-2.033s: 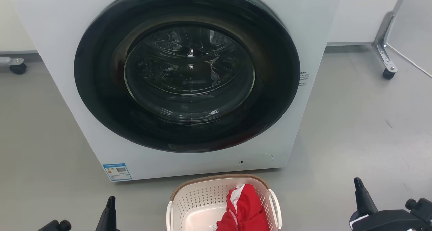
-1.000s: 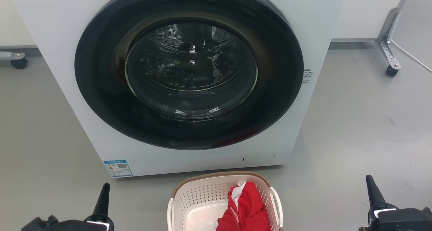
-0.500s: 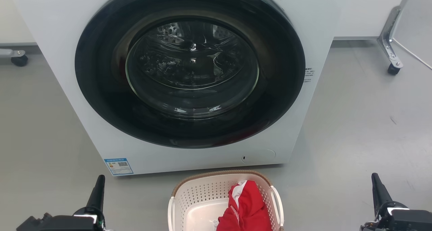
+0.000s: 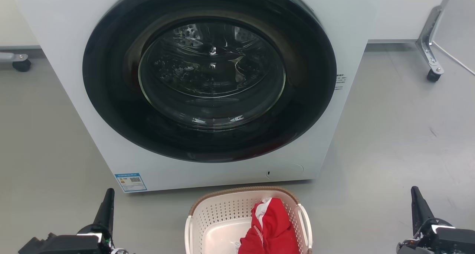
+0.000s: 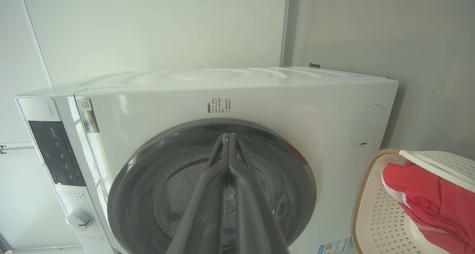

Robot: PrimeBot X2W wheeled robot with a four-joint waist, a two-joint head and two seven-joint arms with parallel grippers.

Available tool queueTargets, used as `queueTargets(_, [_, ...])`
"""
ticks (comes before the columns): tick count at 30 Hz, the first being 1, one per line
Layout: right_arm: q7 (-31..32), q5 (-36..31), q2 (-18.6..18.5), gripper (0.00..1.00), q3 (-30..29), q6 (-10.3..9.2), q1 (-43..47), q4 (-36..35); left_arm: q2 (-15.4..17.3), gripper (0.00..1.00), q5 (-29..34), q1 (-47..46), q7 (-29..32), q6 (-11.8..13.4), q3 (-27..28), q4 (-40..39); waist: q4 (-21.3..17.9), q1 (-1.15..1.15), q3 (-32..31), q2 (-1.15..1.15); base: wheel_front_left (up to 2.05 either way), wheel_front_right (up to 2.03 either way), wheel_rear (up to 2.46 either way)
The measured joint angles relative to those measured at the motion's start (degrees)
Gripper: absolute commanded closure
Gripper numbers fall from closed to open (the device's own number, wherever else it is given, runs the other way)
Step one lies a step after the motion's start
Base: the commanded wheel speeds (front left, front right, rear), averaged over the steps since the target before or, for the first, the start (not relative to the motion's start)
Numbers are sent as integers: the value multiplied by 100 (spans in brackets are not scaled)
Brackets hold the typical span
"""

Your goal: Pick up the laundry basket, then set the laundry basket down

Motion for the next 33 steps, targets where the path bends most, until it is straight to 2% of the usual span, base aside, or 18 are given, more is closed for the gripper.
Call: queueTargets(33, [0, 2, 1, 100, 1, 8, 0, 0, -1, 100, 0, 0, 0, 0, -1, 4, 0, 0, -1, 0, 0, 0, 0])
